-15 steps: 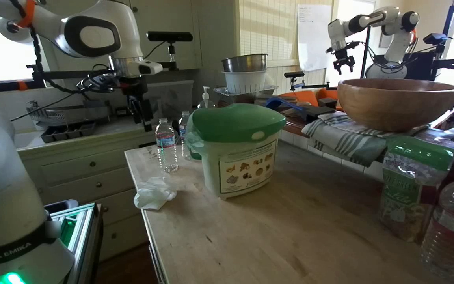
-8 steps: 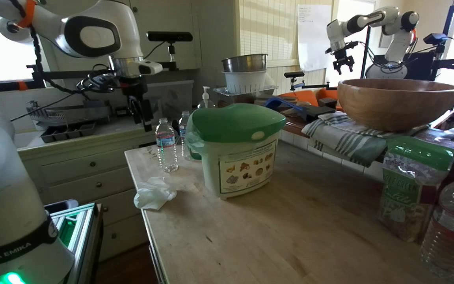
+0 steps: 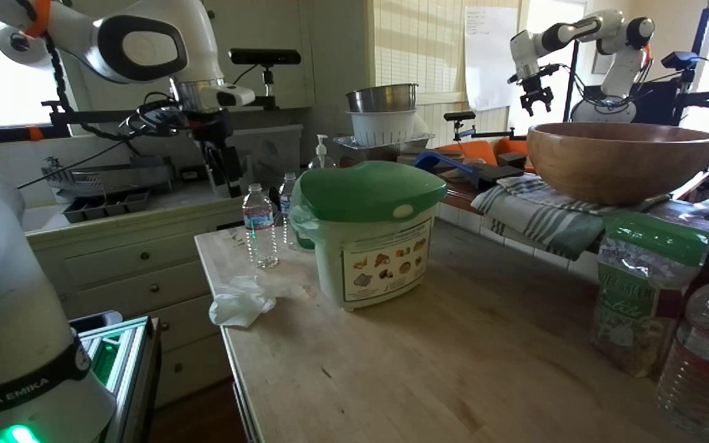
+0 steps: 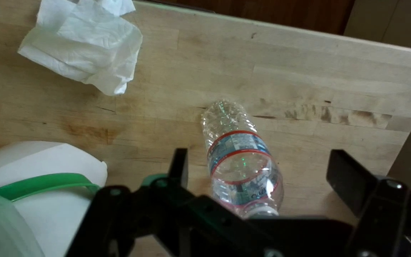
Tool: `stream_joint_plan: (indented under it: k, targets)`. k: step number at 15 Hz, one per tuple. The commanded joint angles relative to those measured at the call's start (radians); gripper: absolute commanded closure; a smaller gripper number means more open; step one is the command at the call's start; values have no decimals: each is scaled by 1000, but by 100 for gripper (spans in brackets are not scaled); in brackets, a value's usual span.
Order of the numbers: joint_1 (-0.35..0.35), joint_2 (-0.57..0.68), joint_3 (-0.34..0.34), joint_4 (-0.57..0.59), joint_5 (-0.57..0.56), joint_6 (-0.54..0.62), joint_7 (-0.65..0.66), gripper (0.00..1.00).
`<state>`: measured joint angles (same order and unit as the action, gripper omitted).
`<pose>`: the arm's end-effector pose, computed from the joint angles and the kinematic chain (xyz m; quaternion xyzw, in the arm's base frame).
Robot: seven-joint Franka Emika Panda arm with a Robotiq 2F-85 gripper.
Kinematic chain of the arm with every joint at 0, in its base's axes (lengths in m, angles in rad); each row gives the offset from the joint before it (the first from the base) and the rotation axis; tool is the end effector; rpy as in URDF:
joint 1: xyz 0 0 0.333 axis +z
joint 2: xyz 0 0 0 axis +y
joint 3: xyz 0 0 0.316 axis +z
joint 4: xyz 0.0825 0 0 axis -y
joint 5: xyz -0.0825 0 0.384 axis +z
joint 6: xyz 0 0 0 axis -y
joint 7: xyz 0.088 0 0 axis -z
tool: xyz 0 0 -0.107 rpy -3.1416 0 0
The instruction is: Slightly rotate the bin and push it to the right
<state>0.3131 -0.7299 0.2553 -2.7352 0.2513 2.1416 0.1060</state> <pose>0.2820 0.1882 0.4351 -0.9874 -0.1426 -0.0539 0.0435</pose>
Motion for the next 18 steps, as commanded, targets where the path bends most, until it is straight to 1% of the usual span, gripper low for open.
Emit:
stream_joint_plan:
  k: [1, 8, 12, 18]
  targets:
    - [-15, -37, 7, 8, -23, 2, 30, 0]
    - [-43, -68, -8, 33, -55, 3, 9, 0]
    - [-68, -62, -25, 54, -97, 7, -11, 0]
    - [-82, -41, -51, 88, -138, 20, -52, 0]
